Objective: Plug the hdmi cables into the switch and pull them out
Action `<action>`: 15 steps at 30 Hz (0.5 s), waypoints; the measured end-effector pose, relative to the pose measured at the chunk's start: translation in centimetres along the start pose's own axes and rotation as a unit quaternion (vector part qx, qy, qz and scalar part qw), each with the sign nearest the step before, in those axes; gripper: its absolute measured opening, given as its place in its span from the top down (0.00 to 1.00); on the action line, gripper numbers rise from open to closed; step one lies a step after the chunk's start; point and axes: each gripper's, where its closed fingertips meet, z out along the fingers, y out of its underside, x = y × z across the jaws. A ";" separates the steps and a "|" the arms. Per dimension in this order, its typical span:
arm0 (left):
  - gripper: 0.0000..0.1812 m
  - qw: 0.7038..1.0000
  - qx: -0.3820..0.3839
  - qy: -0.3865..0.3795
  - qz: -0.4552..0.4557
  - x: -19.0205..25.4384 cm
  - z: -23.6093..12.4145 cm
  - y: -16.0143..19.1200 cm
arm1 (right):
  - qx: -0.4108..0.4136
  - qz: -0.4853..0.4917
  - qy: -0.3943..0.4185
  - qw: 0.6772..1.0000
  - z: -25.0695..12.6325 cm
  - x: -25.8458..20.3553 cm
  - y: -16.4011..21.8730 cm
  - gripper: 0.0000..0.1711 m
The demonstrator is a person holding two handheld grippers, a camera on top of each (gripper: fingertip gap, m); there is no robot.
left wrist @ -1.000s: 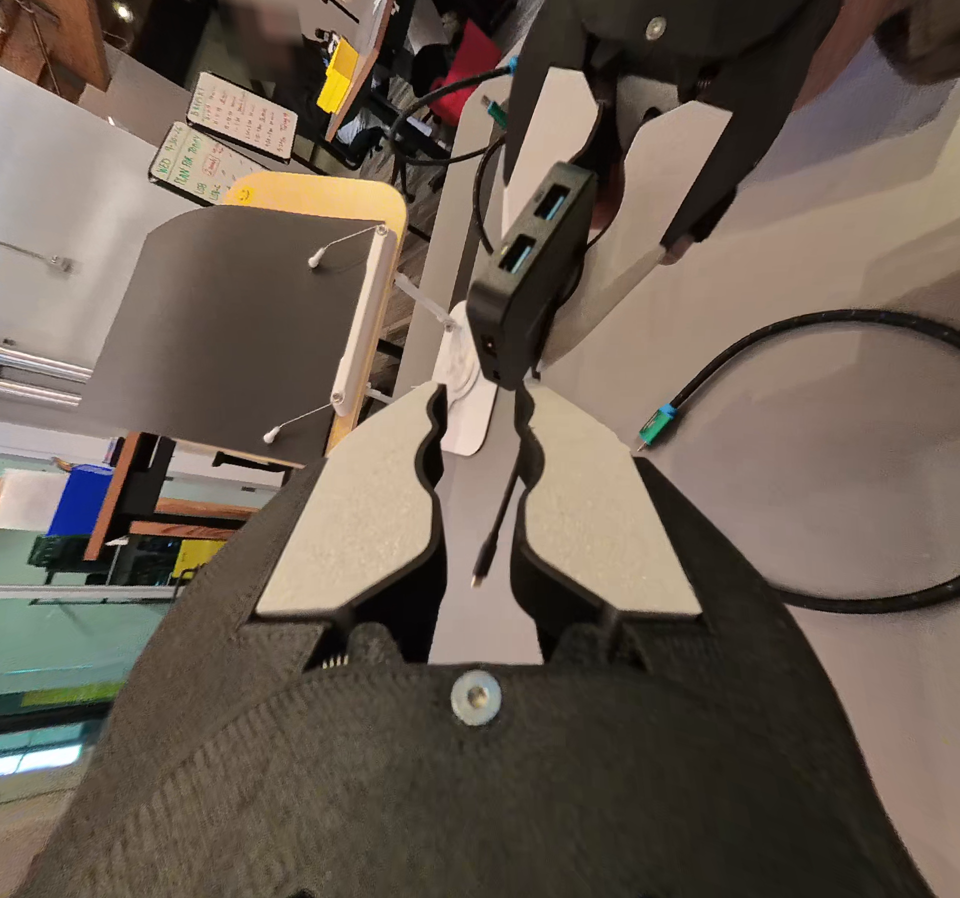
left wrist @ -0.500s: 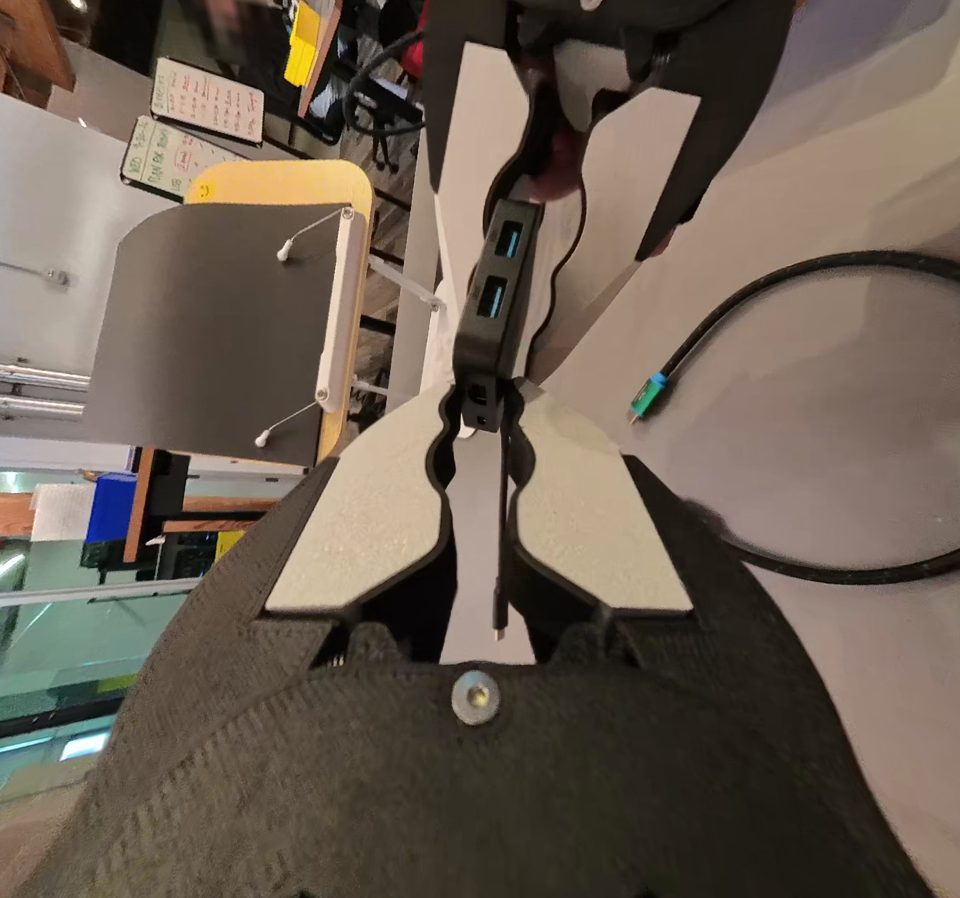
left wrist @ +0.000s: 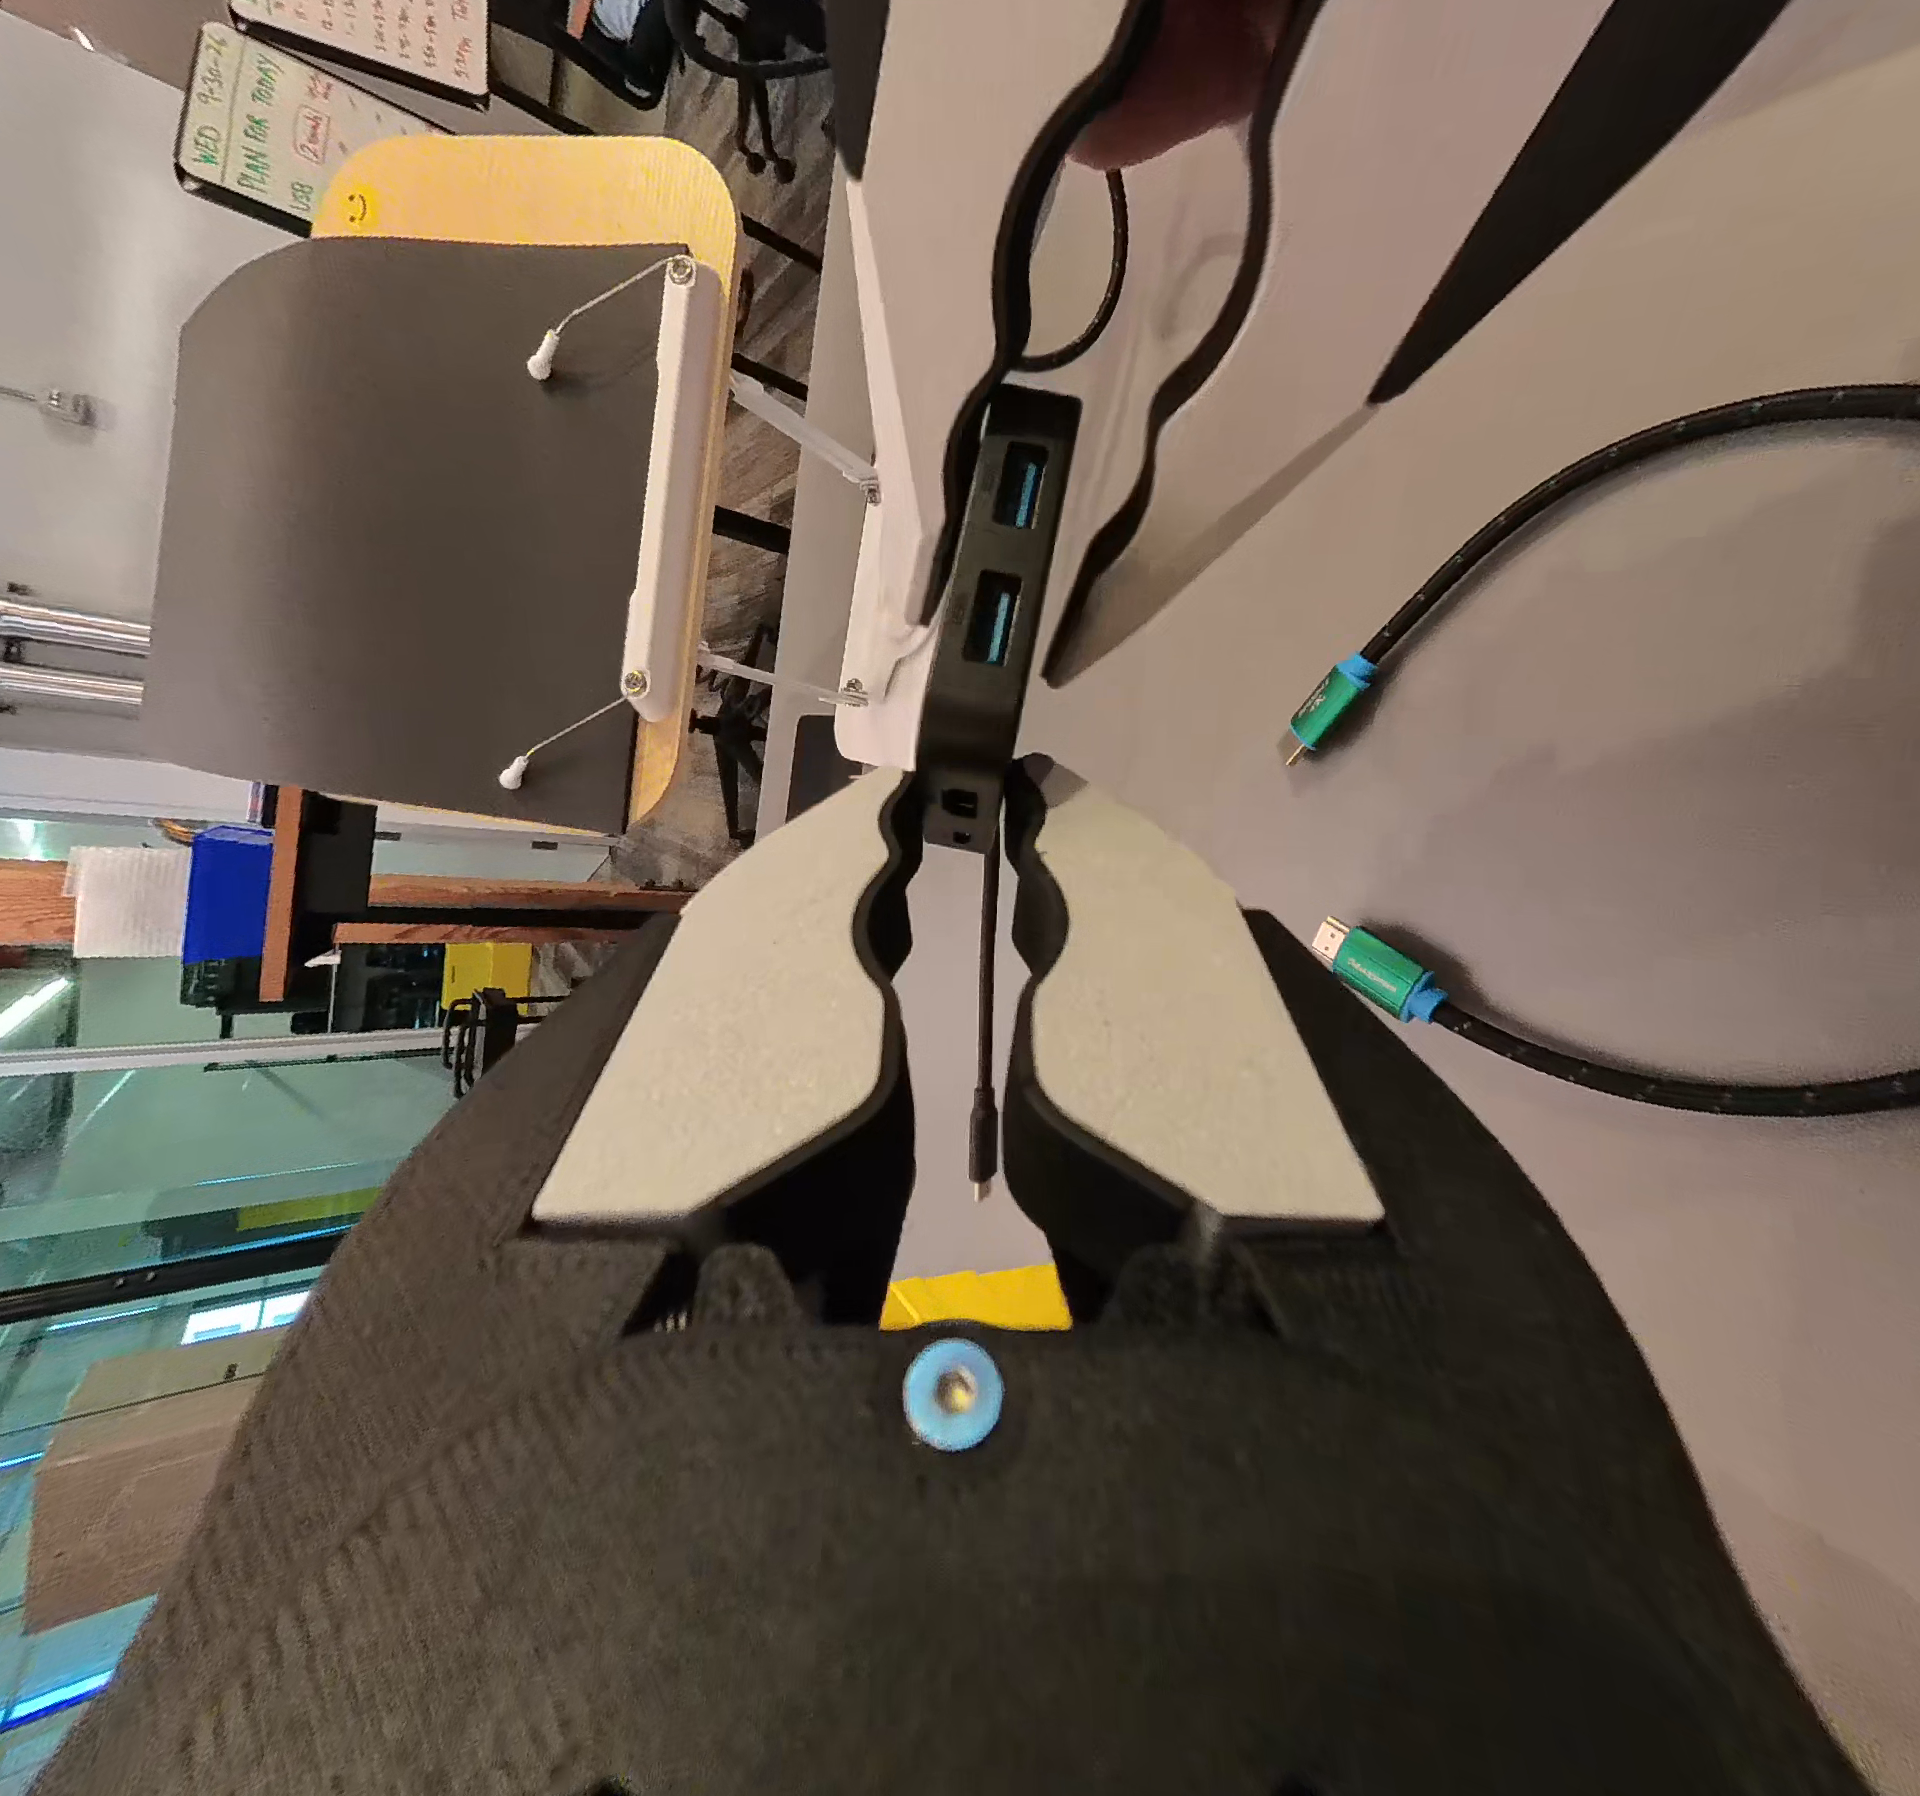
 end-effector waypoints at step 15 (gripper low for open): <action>0.90 1.000 0.021 -0.018 -0.011 -0.8 -0.4 -0.8 | 0.044 0.076 -0.010 0.996 -0.2 0.2 -0.3 0.93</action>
